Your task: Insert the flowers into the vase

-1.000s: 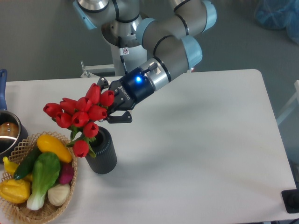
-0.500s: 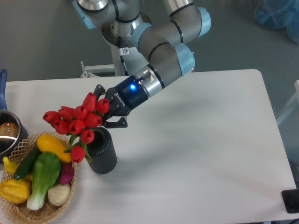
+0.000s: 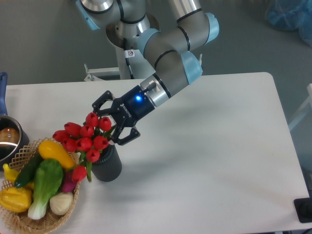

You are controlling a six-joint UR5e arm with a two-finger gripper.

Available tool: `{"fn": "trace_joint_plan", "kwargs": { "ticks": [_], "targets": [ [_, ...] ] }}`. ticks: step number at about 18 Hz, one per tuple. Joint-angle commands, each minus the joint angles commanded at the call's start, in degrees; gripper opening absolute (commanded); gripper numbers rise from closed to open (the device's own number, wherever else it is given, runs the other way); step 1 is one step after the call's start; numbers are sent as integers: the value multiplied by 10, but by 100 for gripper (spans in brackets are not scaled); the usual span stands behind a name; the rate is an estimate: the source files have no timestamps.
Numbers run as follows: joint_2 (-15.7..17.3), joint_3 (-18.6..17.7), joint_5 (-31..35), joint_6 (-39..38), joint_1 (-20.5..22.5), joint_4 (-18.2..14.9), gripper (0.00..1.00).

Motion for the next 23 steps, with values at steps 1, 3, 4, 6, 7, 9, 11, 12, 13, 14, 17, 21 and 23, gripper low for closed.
{"fn": "trace_joint_plan", "kwargs": {
  "ticks": [1,3,4,6,7,9,11,12,13,14,17,21,23],
  "targets": [
    [1,0,16,0,1,0,100],
    [5,0,54,0,6,0,100],
    [8,1,69,0,8,0,100],
    [15,1,98,1,16,0,100],
    [18,2,110,1,18,0,100],
    [30,4,146,0,25,0,100],
    [48,9,203,1,31,0,100],
    [59,15,244,1,32,0,100],
    [68,21,288,3,32,0,100],
    [73,28,329,10,32,0,100],
    [80,49,406,29,46,0,100],
    [85,72,578,47,55,-12,100],
    [81,76,599,47,55,-14,100]
  ]
}}
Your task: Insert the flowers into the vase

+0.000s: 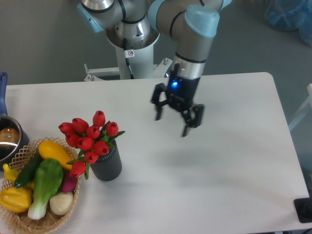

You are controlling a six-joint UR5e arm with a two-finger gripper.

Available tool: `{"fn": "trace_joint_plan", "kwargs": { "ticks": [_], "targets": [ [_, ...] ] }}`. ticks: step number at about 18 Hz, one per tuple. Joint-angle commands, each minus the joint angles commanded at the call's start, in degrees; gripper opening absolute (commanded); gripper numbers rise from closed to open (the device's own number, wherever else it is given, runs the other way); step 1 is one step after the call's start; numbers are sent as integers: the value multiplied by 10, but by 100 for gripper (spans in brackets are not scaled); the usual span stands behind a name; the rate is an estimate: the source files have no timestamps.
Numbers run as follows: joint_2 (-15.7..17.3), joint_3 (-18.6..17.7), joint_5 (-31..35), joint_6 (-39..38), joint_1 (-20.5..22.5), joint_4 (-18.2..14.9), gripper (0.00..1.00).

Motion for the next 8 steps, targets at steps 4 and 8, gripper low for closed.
{"fn": "trace_joint_plan", "kwargs": {
  "ticks": [4,8],
  "targets": [
    [-14,11,86,55,12,-47,100],
    [-28,46,91,72,26,-91,100]
  ]
}}
